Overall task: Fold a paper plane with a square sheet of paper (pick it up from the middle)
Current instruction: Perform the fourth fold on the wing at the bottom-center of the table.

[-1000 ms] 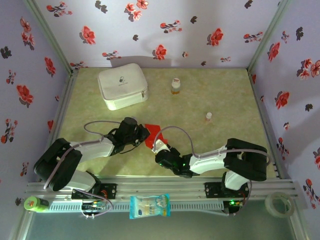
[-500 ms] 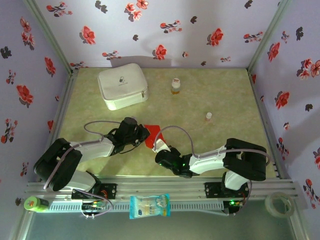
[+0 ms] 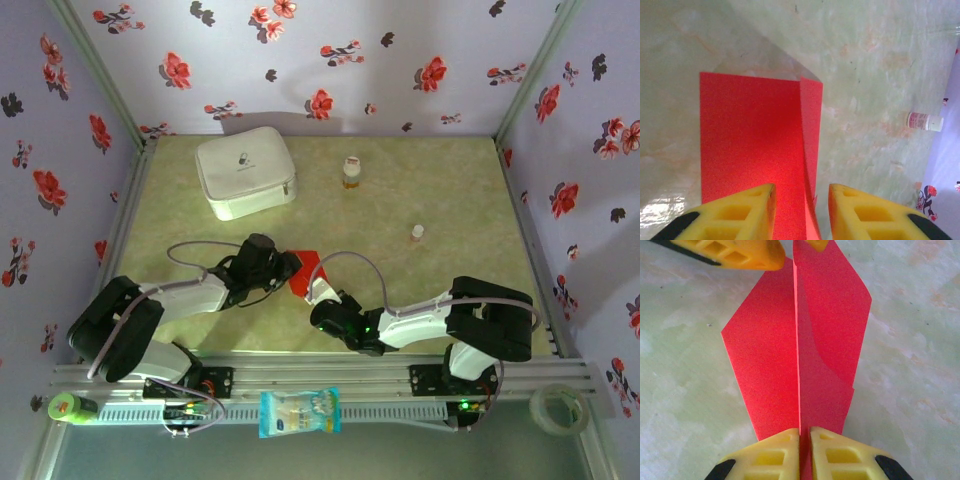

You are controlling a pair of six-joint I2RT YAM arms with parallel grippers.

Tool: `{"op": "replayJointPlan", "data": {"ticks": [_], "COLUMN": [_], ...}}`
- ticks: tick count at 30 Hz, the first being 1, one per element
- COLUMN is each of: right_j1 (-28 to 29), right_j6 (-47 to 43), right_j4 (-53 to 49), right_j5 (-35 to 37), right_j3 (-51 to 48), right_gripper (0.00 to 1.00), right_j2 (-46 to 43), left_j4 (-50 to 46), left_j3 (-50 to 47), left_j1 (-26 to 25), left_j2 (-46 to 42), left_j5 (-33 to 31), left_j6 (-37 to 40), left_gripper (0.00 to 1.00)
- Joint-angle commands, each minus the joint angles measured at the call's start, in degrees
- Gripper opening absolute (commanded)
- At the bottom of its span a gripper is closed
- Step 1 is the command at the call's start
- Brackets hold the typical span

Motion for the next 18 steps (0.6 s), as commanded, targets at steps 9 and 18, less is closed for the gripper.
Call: {"op": "replayJointPlan", "data": {"ticks": [9,18], "right_j1": [0.34,0.25], "right_j6": [0.72,2.53], "right_j4": [-0.36,-1.34], "right_j5": [0.98,2.12], "right_j3": [0.55,-0.43], "right_gripper": [0.15,0.20], "right_j2": [0.64,0.08], "left_j4": [-2.15,-2.86], "left_j3": [2.28,2.37], "left_j1": [2.10,2.46], "left_j2": [1.32,0.37], "left_j5": [1.63,1.72], "left_j6": [2.66,3.10], "left_gripper": [0.10,0.00]}}
